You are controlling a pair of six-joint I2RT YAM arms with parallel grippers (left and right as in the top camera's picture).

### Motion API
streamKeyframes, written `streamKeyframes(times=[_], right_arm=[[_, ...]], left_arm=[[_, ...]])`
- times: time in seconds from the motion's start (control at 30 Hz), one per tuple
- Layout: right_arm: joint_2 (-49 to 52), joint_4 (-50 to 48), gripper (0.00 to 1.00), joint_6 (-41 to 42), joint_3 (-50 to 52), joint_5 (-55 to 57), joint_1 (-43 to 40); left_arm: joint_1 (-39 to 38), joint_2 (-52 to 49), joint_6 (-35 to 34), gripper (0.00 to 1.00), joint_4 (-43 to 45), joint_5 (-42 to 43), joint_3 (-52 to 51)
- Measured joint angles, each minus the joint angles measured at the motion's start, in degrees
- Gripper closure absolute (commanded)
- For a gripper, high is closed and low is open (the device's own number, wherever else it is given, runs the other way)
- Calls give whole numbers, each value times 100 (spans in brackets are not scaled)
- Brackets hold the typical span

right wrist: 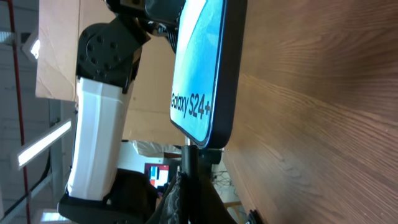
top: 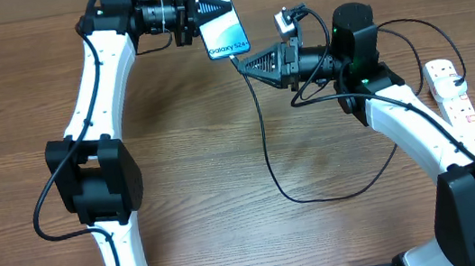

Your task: Plug charger to phone and switch on socket

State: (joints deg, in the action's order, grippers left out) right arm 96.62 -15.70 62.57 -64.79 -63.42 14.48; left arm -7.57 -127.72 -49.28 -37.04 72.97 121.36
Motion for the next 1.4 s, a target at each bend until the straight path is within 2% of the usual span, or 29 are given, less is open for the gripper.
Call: streamKeyframes(times=[0.37, 0.5, 0.7, 1.4], right_arm=[[0, 28, 96, 42, 0, 457, 321], [0, -26, 96, 44, 0, 955, 459], [-2, -26, 96, 46, 11, 977, 442], [-2, -63, 96, -74, 11, -299, 247]], left_arm=[[11, 0, 17, 96, -2, -170, 0], [-85, 0, 15, 96, -63, -52, 0], [-107, 0, 17, 96, -17, -61, 0], [109, 0, 17, 96, -24, 146, 0]])
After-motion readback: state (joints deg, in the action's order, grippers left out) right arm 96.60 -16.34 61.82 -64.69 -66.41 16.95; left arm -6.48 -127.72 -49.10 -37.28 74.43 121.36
